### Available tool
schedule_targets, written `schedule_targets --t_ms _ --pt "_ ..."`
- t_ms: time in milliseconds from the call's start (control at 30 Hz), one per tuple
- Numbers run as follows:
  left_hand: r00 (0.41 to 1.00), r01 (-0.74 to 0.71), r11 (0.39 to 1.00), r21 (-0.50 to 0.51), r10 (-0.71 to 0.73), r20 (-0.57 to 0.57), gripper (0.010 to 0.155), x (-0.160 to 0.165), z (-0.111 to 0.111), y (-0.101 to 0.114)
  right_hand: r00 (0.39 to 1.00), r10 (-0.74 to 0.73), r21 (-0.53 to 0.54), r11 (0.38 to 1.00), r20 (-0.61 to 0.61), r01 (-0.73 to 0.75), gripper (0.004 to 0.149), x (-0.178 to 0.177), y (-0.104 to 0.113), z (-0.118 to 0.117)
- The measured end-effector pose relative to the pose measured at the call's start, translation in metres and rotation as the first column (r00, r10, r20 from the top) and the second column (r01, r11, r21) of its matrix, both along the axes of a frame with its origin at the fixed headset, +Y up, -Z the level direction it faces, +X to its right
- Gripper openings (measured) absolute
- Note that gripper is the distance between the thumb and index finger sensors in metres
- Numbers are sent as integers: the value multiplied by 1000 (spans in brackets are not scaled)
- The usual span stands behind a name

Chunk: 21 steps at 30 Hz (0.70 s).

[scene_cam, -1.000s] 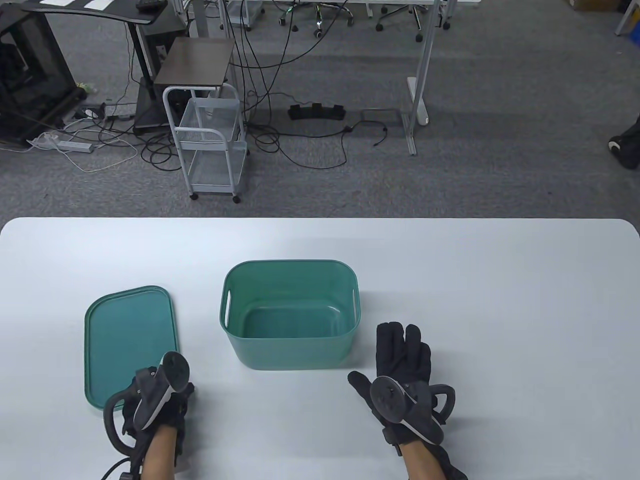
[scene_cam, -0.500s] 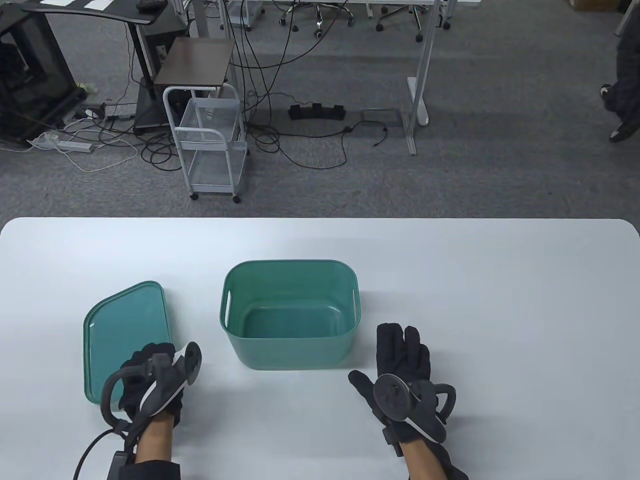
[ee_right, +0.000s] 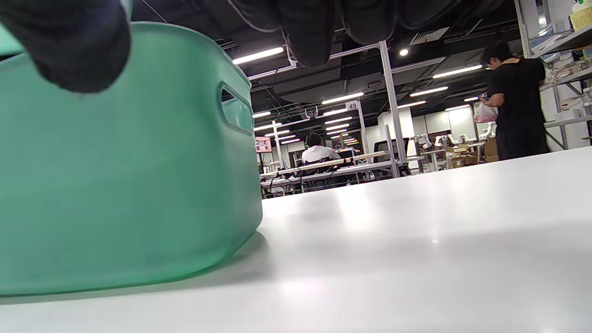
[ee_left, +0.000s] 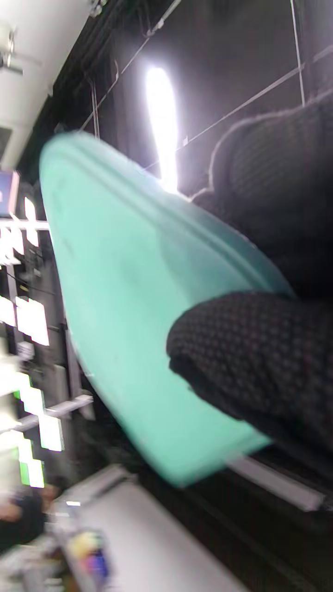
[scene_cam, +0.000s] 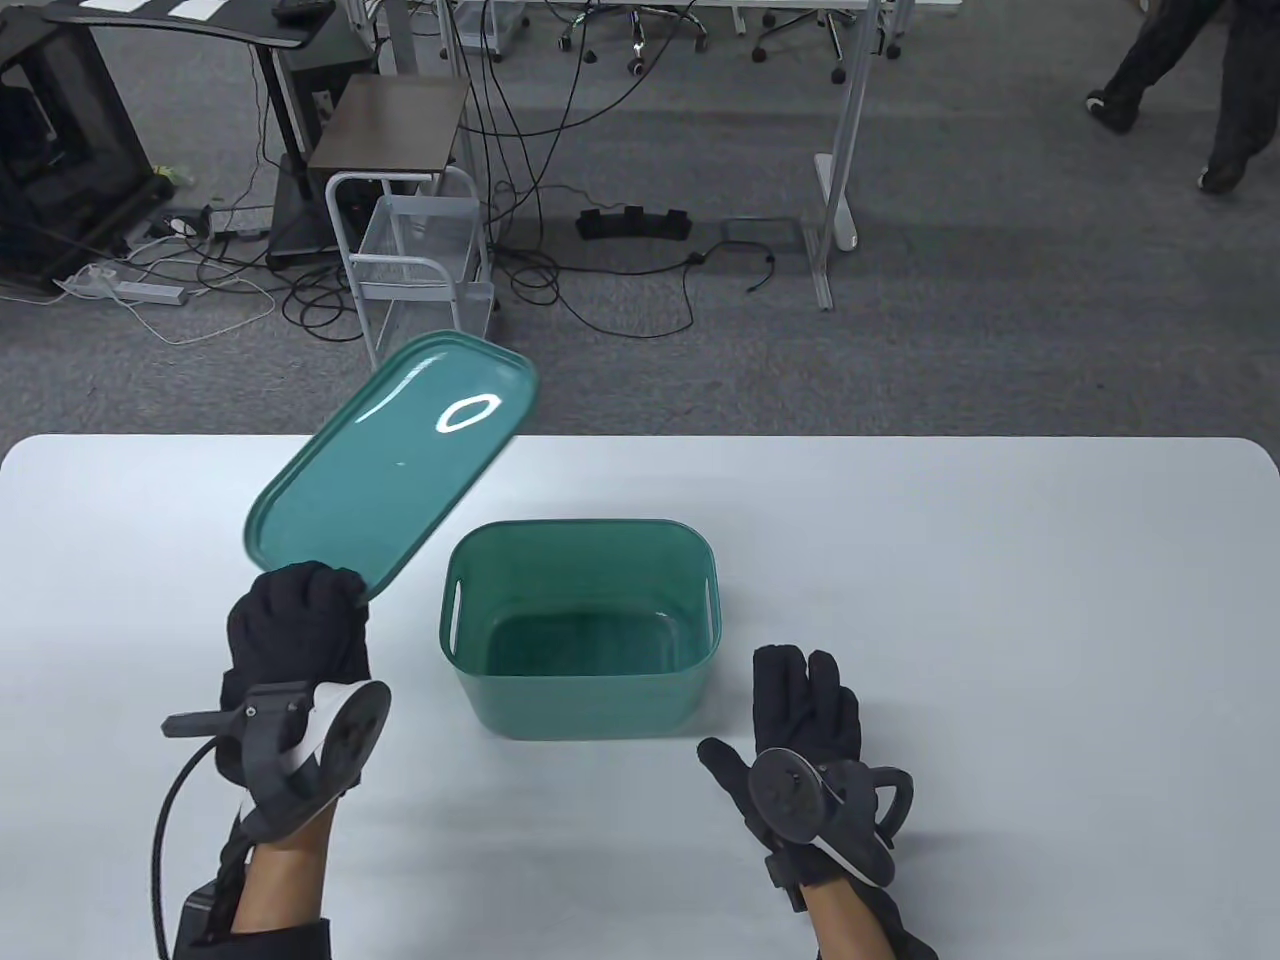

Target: Cover the plastic storage box

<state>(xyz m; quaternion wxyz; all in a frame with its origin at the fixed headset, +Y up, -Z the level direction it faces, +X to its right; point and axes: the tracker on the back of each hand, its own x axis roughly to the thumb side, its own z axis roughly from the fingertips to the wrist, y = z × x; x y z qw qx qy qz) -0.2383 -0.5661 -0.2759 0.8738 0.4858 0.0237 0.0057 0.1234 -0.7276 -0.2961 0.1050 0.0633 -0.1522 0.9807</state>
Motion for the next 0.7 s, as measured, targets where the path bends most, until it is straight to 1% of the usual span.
schedule_targets --t_ms 33,67,167,300,333,367,400,433,533,633,700 --pt "998 -46 998 42 44 42 38 8 5 -3 1000 0 -2 1000 2 0 98 0 0 0" --pt "996 -71 996 59 67 65 37 12 8 -6 1000 -1 -3 1000 4 1 97 0 0 0" --pt "980 -150 984 98 135 144 36 31 14 -25 1000 -3 -8 1000 15 3 97 1 -2 0" --pt "960 -203 974 98 178 216 36 42 10 -53 1000 9 -14 1000 22 -9 97 1 -3 -1" --pt "957 -189 978 83 165 239 36 43 6 -55 1000 12 -10 1000 21 -12 97 0 -3 -1" --pt "957 -174 981 83 149 249 37 42 7 -54 1000 14 -15 1000 23 -13 97 0 -4 -2" --pt "960 -161 977 144 121 253 38 40 10 -49 1000 15 -17 1000 26 -14 97 0 -4 -2" --pt "963 -146 977 157 104 249 38 39 11 -45 1000 11 -17 1000 26 -11 97 0 -5 -2" --pt "956 -149 974 170 98 275 37 36 12 -40 1000 4 -18 1000 27 -3 97 0 -5 -2" --pt "954 -145 972 184 88 286 37 35 15 -38 999 17 13 1000 33 -18 98 0 -3 -1" --pt "947 -157 972 177 97 305 37 35 16 -35 999 5 28 1000 34 -6 99 1 -1 -1"
